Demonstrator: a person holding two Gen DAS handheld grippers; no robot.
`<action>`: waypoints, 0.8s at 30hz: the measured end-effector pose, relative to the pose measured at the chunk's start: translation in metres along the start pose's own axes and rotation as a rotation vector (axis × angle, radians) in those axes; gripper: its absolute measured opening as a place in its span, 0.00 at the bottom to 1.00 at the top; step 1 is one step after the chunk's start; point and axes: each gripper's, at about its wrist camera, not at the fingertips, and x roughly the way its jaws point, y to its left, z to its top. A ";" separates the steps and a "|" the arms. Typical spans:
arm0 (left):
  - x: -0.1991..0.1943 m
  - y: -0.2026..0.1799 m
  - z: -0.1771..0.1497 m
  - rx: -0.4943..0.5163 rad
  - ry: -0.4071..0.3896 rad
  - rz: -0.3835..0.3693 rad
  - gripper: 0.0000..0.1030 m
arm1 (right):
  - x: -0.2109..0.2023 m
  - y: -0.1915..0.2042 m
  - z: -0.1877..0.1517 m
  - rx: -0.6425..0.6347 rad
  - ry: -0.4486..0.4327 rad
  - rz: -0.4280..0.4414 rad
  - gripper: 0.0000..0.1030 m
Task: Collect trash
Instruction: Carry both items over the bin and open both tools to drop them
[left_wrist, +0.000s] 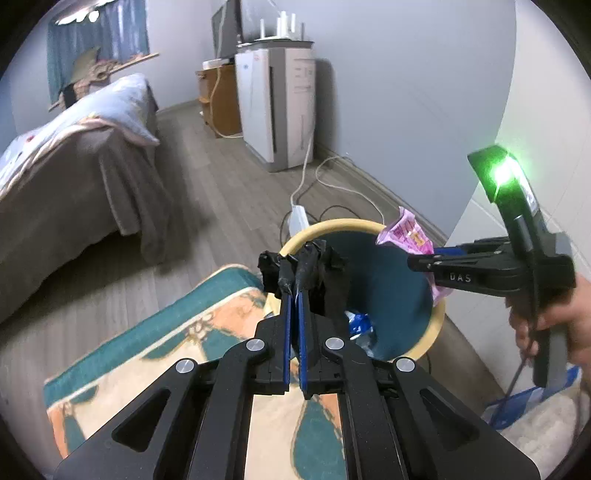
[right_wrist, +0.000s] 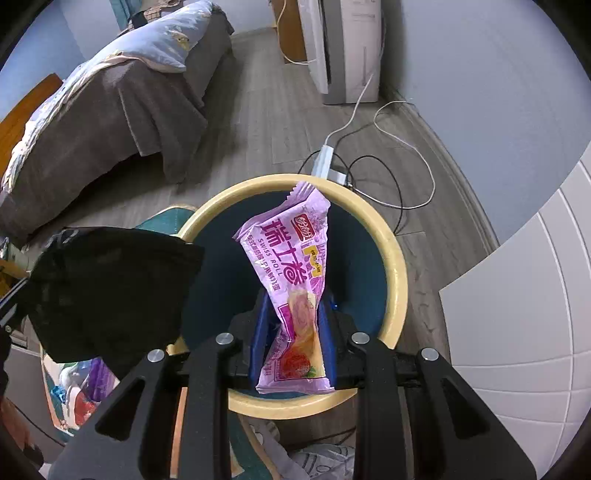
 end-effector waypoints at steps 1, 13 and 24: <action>0.004 -0.003 0.001 0.010 0.003 0.005 0.04 | -0.001 -0.001 -0.001 0.002 -0.001 0.002 0.25; -0.006 -0.001 -0.003 -0.001 -0.028 0.015 0.75 | -0.001 -0.003 -0.001 0.003 -0.017 -0.013 0.58; -0.056 0.043 -0.023 -0.093 -0.063 0.122 0.93 | -0.011 0.011 -0.005 -0.031 -0.061 -0.011 0.94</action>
